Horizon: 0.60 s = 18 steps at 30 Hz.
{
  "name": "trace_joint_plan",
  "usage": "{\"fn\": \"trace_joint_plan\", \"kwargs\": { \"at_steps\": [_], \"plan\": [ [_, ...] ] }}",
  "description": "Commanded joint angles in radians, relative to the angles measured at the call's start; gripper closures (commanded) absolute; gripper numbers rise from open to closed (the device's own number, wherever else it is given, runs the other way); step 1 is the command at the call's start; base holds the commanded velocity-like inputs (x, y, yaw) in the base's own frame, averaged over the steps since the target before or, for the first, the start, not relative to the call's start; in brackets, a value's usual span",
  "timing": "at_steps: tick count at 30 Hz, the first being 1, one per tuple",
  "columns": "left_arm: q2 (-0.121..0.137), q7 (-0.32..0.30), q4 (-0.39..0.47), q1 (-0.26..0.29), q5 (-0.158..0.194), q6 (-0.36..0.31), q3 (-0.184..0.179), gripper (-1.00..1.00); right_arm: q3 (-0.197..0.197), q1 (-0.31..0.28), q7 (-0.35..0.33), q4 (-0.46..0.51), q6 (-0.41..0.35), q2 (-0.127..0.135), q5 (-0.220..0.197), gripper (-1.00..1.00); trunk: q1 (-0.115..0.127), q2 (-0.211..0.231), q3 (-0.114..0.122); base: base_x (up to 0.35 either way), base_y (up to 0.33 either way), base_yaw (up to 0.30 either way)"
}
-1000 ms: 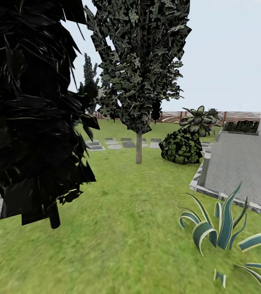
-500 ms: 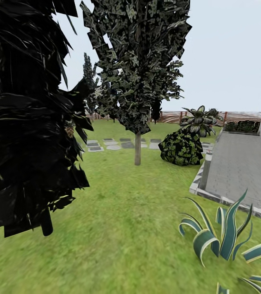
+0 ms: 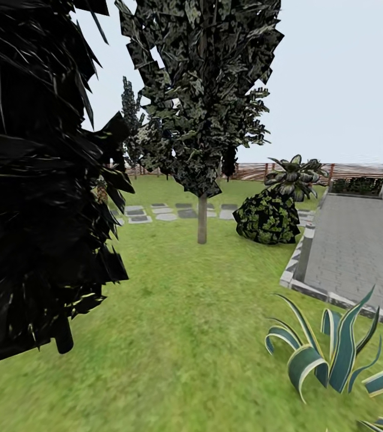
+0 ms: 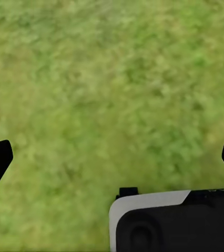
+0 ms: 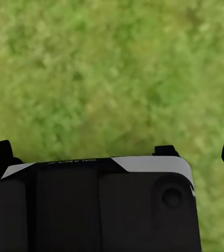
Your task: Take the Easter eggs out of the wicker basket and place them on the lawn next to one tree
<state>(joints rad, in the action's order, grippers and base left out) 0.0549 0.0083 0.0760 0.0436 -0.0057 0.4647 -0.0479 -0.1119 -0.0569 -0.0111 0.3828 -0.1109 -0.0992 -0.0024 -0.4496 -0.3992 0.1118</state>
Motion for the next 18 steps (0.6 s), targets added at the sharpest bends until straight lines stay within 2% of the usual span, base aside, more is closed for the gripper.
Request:
{"fn": "trace_joint_plan", "kwargs": {
  "at_steps": [1,9,18],
  "plan": [
    [0.0,0.001,-0.001,0.0,0.0,0.003,-0.004,-1.0,-0.006,0.0,-0.001,0.002,-0.006,-0.001,0.0,-1.0,0.0,-0.001,-0.001,0.031,0.0,0.0],
    [0.0,0.001,-0.001,0.0,0.0,0.003,-0.004,-1.0,-0.005,0.0,-0.001,0.002,-0.006,-0.002,-0.001,-1.0,0.0,-0.001,-0.003,-0.055,0.013,0.044],
    [0.0,0.001,-0.001,0.0,0.0,0.003,-0.005,-1.0,-0.005,0.0,-0.001,0.001,-0.006,-0.002,-0.001,-1.0,0.0,-0.001,-0.004,-0.238,0.119,0.248]
  ]
}}
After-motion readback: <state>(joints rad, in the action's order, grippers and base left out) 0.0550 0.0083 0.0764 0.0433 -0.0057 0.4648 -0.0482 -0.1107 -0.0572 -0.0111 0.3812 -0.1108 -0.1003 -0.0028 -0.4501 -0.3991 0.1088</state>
